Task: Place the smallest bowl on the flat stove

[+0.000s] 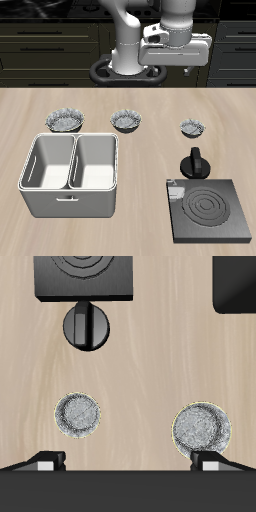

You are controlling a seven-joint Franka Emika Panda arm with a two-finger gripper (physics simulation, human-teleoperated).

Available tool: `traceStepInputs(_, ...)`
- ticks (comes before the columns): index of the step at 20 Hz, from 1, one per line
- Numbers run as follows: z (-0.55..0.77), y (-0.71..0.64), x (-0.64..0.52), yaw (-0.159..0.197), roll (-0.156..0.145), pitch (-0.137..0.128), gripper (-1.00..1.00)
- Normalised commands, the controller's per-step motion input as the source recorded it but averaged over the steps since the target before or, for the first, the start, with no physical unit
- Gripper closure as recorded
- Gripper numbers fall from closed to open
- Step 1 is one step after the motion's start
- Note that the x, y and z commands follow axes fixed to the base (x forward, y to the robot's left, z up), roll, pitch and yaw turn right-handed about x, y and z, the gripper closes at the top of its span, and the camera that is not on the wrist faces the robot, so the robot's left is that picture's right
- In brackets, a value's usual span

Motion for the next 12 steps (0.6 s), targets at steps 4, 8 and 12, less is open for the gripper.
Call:
traceStepInputs(4, 0.07, 0.57, 0.1, -0.021, 0.008, -0.01, -1.0)
traceStepInputs(8, -0.04, 0.35, 0.11, -0.009, 0.012, 0.007, -1.0)
traceStepInputs(12, -0.07, 0.21, 0.06, 0.009, 0.043, 0.01, -1.0)
